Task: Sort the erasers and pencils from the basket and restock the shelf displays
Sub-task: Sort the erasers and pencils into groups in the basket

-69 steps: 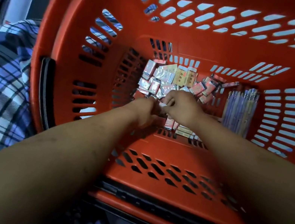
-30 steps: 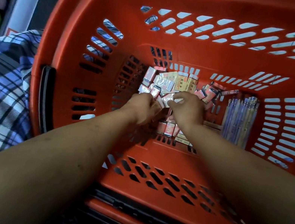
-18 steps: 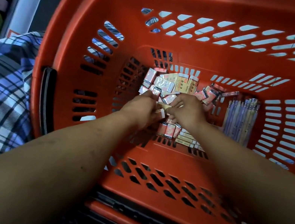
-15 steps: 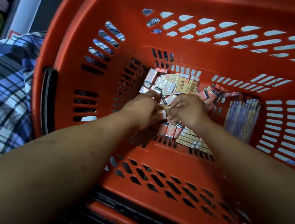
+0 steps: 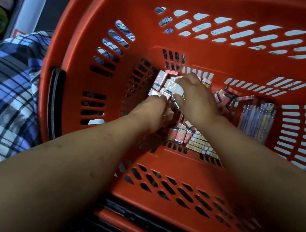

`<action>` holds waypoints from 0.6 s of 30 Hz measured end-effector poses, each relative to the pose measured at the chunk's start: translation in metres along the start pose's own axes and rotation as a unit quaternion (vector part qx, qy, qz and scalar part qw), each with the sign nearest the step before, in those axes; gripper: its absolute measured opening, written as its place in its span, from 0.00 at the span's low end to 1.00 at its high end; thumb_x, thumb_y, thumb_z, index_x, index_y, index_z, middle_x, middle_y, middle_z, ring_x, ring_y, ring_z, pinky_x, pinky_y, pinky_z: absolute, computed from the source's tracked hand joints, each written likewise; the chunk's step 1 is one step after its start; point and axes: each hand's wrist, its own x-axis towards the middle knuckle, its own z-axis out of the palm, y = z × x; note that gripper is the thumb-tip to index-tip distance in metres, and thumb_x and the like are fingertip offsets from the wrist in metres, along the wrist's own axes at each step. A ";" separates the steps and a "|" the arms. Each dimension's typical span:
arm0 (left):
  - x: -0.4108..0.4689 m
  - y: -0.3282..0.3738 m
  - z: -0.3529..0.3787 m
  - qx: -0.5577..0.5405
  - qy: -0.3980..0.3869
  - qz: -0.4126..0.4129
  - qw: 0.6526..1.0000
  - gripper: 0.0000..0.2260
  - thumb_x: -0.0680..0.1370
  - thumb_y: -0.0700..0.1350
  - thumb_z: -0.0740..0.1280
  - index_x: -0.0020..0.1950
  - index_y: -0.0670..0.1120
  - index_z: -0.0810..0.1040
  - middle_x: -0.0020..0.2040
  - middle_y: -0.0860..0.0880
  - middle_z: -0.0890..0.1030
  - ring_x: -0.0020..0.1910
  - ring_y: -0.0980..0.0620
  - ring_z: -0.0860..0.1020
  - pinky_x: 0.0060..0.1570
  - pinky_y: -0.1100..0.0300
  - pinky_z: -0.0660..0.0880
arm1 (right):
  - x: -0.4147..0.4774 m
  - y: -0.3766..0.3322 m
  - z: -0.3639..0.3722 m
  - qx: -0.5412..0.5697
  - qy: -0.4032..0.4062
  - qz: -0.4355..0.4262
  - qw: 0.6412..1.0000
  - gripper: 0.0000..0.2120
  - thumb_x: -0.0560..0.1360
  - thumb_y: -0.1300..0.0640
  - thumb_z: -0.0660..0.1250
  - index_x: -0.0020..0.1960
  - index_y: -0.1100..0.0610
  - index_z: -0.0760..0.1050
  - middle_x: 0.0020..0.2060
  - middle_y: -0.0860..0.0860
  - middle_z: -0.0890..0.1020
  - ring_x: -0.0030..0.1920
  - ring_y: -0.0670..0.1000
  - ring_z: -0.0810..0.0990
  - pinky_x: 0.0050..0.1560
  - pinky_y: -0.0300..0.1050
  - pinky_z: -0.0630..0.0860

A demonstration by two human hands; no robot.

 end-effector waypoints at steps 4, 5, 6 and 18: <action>0.002 -0.001 0.001 0.044 -0.021 -0.008 0.999 0.13 0.81 0.50 0.66 0.45 0.41 0.80 0.42 0.41 0.77 0.45 0.37 0.79 0.39 0.57 0.66 | 0.016 -0.006 -0.002 -0.128 -0.047 0.026 0.990 0.24 0.82 0.53 0.65 0.75 0.57 0.66 0.72 0.53 0.67 0.56 0.63 0.80 0.53 0.55 0.78; 0.002 0.000 0.000 0.050 -0.026 -0.005 0.998 0.13 0.81 0.50 0.66 0.44 0.41 0.80 0.42 0.41 0.78 0.45 0.38 0.79 0.39 0.57 0.65 | 0.018 -0.006 0.000 -0.153 -0.055 0.031 0.986 0.25 0.81 0.55 0.66 0.75 0.58 0.65 0.72 0.54 0.67 0.54 0.63 0.80 0.51 0.55 0.78; 0.001 0.001 0.000 0.055 -0.031 -0.002 0.998 0.13 0.81 0.50 0.66 0.45 0.41 0.80 0.43 0.39 0.80 0.45 0.38 0.79 0.39 0.57 0.65 | 0.020 -0.007 0.001 -0.172 -0.058 0.037 0.983 0.26 0.80 0.58 0.68 0.75 0.58 0.63 0.71 0.54 0.66 0.53 0.63 0.81 0.49 0.54 0.79; 0.004 0.001 0.000 0.068 -0.032 0.009 0.997 0.14 0.81 0.50 0.67 0.44 0.41 0.79 0.43 0.40 0.81 0.44 0.40 0.78 0.40 0.57 0.66 | 0.022 -0.004 -0.002 -0.166 -0.082 0.067 0.980 0.23 0.76 0.62 0.72 0.68 0.59 0.71 0.65 0.56 0.72 0.56 0.62 0.80 0.56 0.57 0.76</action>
